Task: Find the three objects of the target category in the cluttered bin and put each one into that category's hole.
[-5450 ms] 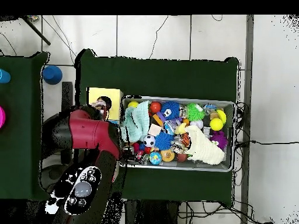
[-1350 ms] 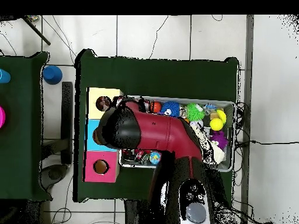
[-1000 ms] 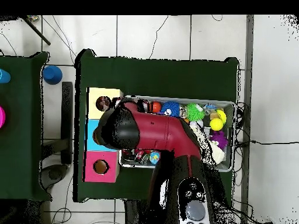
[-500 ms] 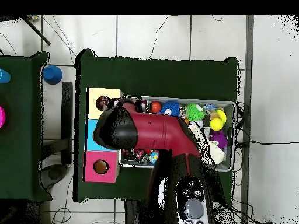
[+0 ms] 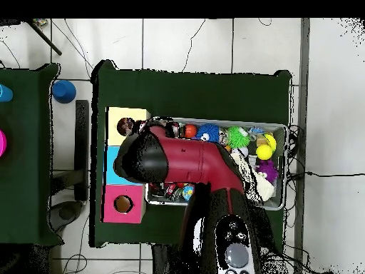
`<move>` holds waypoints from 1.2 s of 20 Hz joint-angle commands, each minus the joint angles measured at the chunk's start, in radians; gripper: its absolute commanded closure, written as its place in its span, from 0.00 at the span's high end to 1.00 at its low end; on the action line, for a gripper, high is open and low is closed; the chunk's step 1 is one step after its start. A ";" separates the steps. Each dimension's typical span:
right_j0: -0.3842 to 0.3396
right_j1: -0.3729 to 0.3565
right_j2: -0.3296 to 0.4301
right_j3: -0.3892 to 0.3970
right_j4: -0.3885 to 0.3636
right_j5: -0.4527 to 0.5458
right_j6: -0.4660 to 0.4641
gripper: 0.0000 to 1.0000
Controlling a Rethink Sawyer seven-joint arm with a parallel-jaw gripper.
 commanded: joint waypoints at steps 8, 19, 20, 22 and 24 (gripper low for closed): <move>-0.030 0.009 0.055 0.038 -0.054 0.084 0.005 1.00; -0.076 0.032 0.061 0.036 -0.116 0.056 -0.042 1.00; -0.080 0.036 0.064 0.034 -0.121 0.052 -0.042 1.00; -0.086 0.035 0.070 0.035 -0.128 0.053 -0.040 1.00; -0.112 0.035 0.098 0.051 -0.129 0.044 -0.054 1.00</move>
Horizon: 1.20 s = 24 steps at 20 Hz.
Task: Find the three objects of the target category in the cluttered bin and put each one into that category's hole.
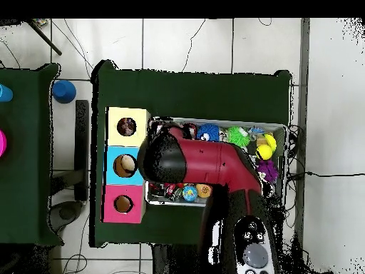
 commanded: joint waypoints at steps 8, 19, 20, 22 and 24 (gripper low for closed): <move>-0.190 0.036 0.198 0.082 -0.078 0.041 -0.136 1.00; -0.355 0.047 0.349 0.072 -0.135 0.105 -0.204 1.00; -0.364 0.048 0.357 0.072 -0.142 0.107 -0.206 1.00; -0.382 0.050 0.375 0.072 -0.154 0.113 -0.209 1.00; -0.394 0.053 0.388 0.068 -0.169 0.118 -0.210 1.00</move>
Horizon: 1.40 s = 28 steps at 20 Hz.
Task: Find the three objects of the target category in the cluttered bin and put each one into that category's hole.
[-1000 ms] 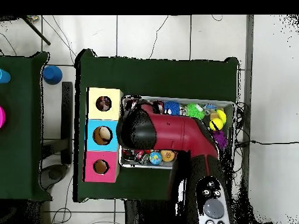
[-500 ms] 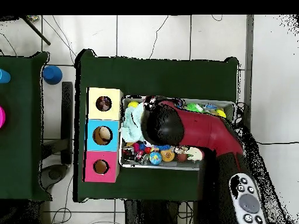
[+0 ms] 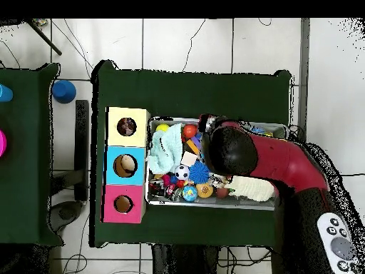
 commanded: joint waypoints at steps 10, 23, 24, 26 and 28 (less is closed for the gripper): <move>-0.077 0.056 0.174 0.040 -0.137 0.126 -0.190 1.00; -0.153 0.072 0.224 0.044 -0.183 0.160 -0.202 1.00; -0.153 0.073 0.227 0.043 -0.186 0.164 -0.201 1.00; -0.160 0.074 0.233 0.043 -0.196 0.171 -0.205 1.00; -0.163 0.076 0.233 0.040 -0.210 0.176 -0.210 1.00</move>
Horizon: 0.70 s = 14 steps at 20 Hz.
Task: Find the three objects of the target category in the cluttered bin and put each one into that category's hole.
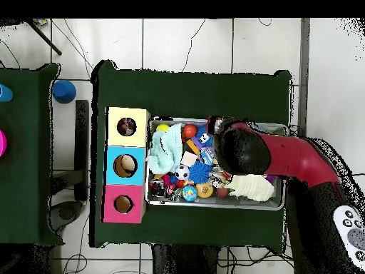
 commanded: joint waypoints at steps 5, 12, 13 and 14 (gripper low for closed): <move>-0.029 0.049 0.076 0.032 -0.108 0.149 -0.206 1.00; -0.016 0.069 0.057 0.014 -0.162 0.160 -0.189 1.00; -0.009 0.075 0.049 0.008 -0.173 0.159 -0.182 1.00; -0.009 0.078 0.047 0.005 -0.181 0.158 -0.181 1.00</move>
